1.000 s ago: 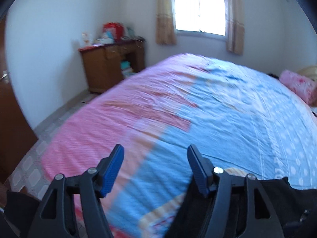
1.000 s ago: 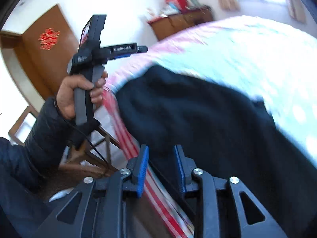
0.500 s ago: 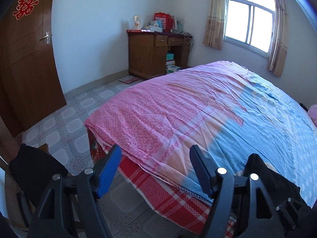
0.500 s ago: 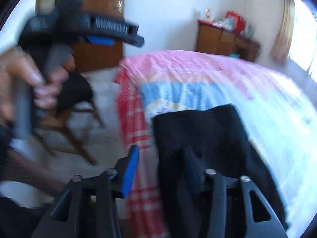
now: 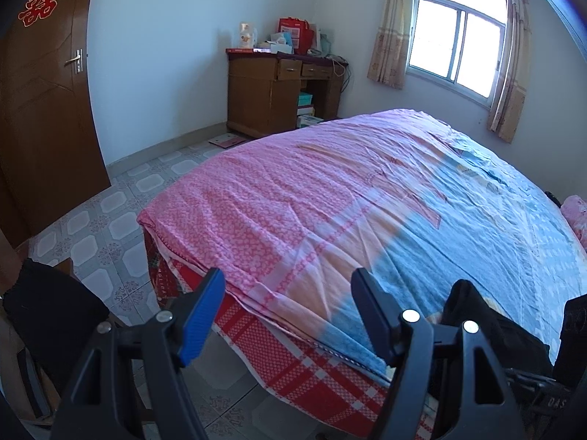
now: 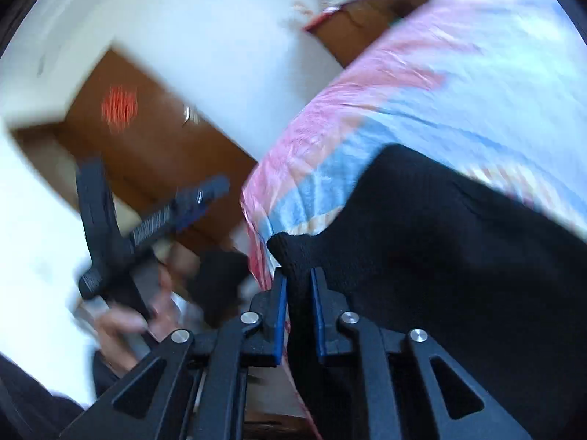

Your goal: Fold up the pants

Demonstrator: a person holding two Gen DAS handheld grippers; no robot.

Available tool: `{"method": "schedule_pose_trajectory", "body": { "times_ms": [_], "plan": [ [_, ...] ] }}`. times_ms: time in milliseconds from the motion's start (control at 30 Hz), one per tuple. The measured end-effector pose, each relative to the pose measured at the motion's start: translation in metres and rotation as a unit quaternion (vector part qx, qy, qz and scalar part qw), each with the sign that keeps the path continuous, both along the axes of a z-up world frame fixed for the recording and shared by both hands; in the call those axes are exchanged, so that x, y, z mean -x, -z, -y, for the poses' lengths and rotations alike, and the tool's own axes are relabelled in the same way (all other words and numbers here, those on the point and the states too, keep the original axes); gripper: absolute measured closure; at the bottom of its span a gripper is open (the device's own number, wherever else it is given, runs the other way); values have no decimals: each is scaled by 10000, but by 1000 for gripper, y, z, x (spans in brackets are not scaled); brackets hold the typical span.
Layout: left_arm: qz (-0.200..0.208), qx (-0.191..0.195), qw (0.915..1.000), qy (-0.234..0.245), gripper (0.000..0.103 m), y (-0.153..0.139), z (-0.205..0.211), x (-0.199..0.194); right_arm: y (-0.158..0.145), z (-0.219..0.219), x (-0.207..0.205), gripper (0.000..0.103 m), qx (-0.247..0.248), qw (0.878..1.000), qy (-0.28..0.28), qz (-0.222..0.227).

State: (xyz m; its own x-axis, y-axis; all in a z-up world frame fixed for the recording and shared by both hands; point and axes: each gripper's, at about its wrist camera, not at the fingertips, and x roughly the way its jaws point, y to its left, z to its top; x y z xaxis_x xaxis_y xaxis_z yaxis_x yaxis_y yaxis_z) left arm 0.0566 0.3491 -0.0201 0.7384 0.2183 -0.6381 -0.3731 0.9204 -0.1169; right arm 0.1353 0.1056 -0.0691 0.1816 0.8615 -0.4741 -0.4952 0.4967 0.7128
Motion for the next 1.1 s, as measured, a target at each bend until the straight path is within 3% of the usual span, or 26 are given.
{"method": "schedule_pose_trajectory", "body": {
  "times_ms": [100,200,300,400,500,567,600,633,667,700,733,833,933,1000,1033,1100],
  "plan": [
    [-31,69,10000,0,30,2,-1,-1,-3,11,-3,95,47,9996,261,121],
    [-53,142,9999,-38,30,4,-4,-2,-26,17,2,95,-76,9976,462,508],
    [14,228,9997,-70,30,3,-6,0,-60,16,15,95,-26,9878,765,1359],
    [37,239,9997,-67,30,3,-7,1,-81,6,33,95,334,9686,1017,2243],
    [20,230,9997,-37,30,2,-6,2,-53,-38,47,95,1431,9436,887,2852],
    [44,209,9998,-20,30,0,-5,3,-17,-64,50,92,1937,9400,663,2730],
    [74,181,9998,-7,30,-2,-5,4,-8,-68,54,89,1938,9383,724,2771],
    [98,154,9998,9,30,-3,-3,4,-9,-68,67,68,1827,9268,925,3148],
    [119,133,9998,28,30,-4,-2,4,-9,-72,74,33,1820,9225,781,3313],
    [145,118,9998,70,30,-5,0,4,-10,-80,79,22,1800,9261,367,3294],
    [183,95,9997,144,30,-7,2,4,-9,-83,84,17,1782,9266,234,3302],
    [299,23,9987,419,30,-11,13,5,-33,-62,93,17,986,9514,8,2916],
    [464,182,9936,1013,30,-17,30,6,-61,-13,74,17,389,9697,509,2359],
    [526,160,9892,1361,30,-18,47,5,-80,44,53,19,208,9701,1222,2087],
    [538,86,9862,1563,30,-19,59,3,-84,61,49,22,212,9688,1421,2022],
    [533,-166,9799,1915,30,-17,89,-3,-87,102,31,44,511,9649,1802,1841]
  ]
}}
